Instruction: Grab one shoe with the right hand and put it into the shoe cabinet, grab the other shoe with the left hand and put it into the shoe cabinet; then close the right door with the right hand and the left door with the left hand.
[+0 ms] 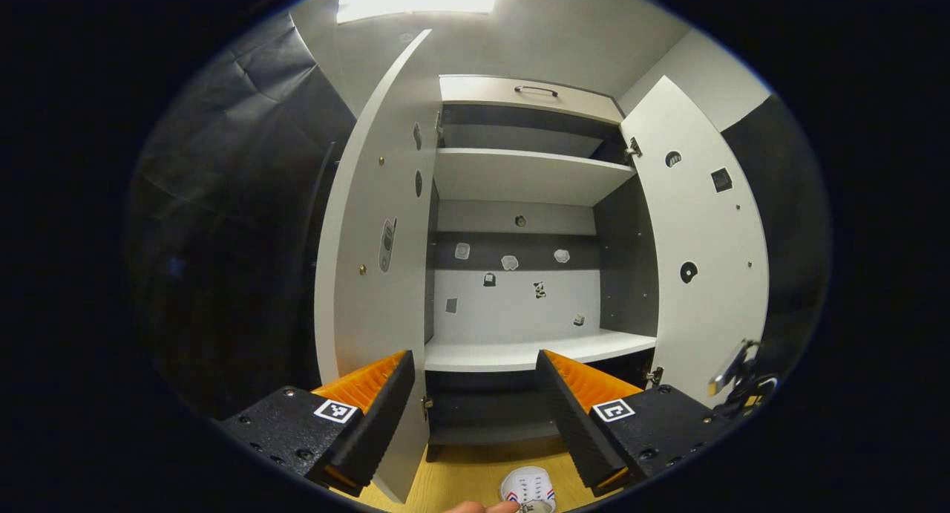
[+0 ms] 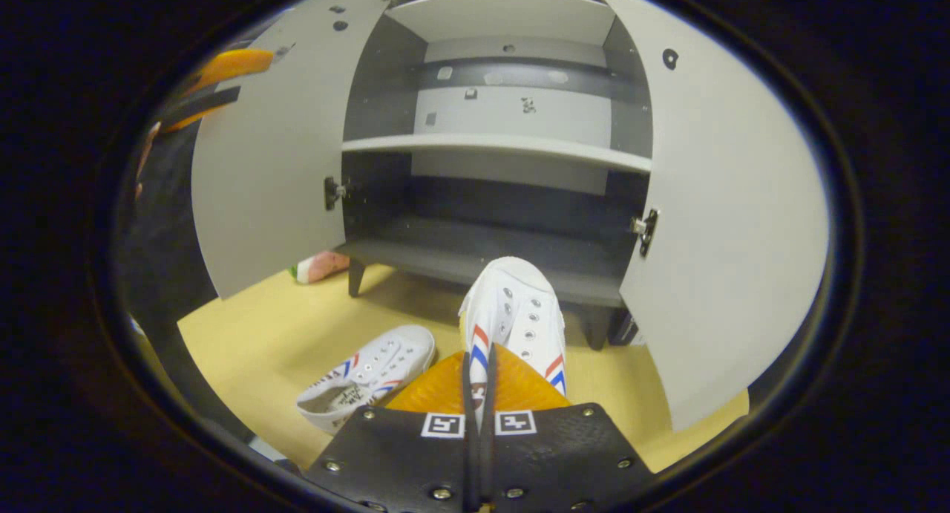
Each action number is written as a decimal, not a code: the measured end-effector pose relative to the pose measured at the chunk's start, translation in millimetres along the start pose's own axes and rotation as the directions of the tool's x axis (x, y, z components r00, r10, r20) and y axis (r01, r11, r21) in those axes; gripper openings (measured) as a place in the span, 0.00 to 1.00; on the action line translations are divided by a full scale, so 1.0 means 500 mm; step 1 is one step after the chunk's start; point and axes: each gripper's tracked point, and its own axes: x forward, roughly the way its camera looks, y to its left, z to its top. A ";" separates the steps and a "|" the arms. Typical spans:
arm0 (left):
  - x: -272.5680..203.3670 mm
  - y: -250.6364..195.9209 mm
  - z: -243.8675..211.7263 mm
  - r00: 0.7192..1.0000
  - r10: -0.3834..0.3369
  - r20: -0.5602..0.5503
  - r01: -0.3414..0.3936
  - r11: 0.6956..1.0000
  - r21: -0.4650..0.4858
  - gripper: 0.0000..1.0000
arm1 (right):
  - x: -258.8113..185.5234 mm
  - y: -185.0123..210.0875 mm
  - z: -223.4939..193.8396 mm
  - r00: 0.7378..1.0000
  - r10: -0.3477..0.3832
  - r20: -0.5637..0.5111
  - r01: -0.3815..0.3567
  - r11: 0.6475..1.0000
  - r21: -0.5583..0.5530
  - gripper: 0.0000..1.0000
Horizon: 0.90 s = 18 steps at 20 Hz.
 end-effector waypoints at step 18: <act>-0.023 0.006 -0.066 0.998 -0.021 -0.061 0.022 1.000 0.012 1.00 | 0.191 -0.109 0.563 0.938 -0.165 0.305 0.198 0.977 -0.080 0.00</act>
